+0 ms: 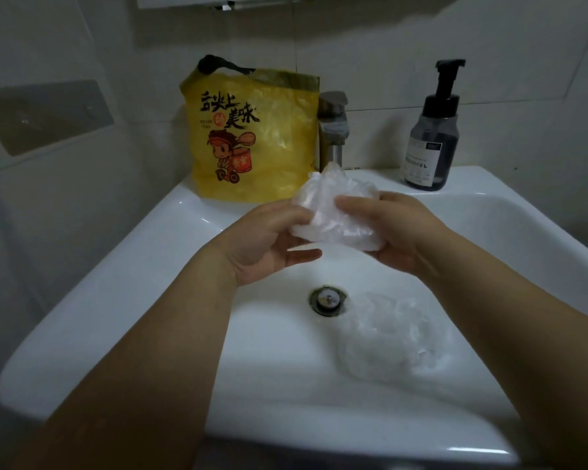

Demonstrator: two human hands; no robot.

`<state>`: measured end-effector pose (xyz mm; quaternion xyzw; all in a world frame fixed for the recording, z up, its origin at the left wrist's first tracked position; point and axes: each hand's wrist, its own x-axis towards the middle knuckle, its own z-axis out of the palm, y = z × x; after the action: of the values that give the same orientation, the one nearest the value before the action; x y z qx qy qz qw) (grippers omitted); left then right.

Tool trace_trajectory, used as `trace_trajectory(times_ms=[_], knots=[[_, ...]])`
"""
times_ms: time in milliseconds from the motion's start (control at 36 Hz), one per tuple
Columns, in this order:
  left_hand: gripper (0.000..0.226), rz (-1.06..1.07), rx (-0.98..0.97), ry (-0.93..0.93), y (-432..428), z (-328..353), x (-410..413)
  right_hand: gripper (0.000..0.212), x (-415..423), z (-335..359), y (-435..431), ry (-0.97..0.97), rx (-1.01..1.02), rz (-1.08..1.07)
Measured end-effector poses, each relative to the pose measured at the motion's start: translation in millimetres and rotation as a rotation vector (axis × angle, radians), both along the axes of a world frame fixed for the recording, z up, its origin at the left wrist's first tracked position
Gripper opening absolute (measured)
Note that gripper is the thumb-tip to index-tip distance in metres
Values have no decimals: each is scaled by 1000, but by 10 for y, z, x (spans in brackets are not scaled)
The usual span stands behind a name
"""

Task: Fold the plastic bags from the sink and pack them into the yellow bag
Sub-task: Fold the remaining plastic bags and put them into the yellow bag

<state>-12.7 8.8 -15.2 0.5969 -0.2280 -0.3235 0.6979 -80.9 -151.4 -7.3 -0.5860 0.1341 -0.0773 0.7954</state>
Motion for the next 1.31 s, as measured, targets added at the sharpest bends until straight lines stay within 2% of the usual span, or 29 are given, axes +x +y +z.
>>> trace_trajectory(times_ms=[83, 111, 194, 222, 278, 333, 389, 417, 444, 500, 528, 583, 639, 750, 861, 1028, 1056, 1111, 1167, 1250, 1306], knots=[[70, 1, -43, 47, 27, 18, 43, 66, 0, -10, -19, -23, -209, 19], [75, -15, -23, 39, 26, 17, 39, 73, -8, -12, -9, -15, -267, 50], [60, 19, 87, -60, -27, -25, -14, 88, -13, -53, 25, 12, -425, 105], [55, 91, 116, -107, -45, -48, -11, 93, -11, -57, 33, 18, -407, 115], [42, 224, 116, -136, -55, -86, 53, 98, 0, -47, 16, 21, -222, 137], [35, 324, 33, -85, -46, -83, 115, 101, 10, -19, -28, 24, -2, 182], [39, 394, -63, -29, -47, -61, 134, 102, 4, -21, -16, 82, 56, 282], [40, 410, -85, -20, -54, -55, 130, 96, -6, -43, 19, 110, 33, 331], [40, 415, -95, -16, -64, -52, 117, 81, -12, -75, 63, 116, -1, 357], [37, 400, -99, -11, -84, -59, 103, 37, 15, -126, 126, 78, -40, 281], [36, 382, -100, -7, -89, -57, 101, 24, 29, -135, 131, 47, -27, 233], [37, 345, -102, 2, -76, -47, 115, 17, 47, -105, 94, -3, 36, 180], [27, 327, -96, -4, -50, -29, 128, 13, 39, -47, 24, -26, 51, 192], [14, 265, -65, -51, 2, -6, 119, 13, 26, -22, -72, 9, 9, 262], [5, 227, -48, -11, 27, 11, 103, 20, 2, 14, -118, -11, 65, 286], [14, 133, -79, 4, 43, 27, 65, 35, -12, 31, -132, -29, 137, 315], [12, 119, -91, 10, 41, 37, 52, 35, -13, 29, -136, -29, 137, 316], [25, 123, -120, 28, 38, 45, 36, 34, -19, 33, -149, -32, 132, 321], [22, 133, -130, 35, 45, 61, 8, 33, -23, 45, -167, -41, 136, 318], [26, 79, -44, 22, 58, 61, -19, 43, -20, 52, -210, -54, 132, 303], [26, 52, 14, 23, 64, 70, -40, 38, -40, 66, -230, -46, 127, 302]])
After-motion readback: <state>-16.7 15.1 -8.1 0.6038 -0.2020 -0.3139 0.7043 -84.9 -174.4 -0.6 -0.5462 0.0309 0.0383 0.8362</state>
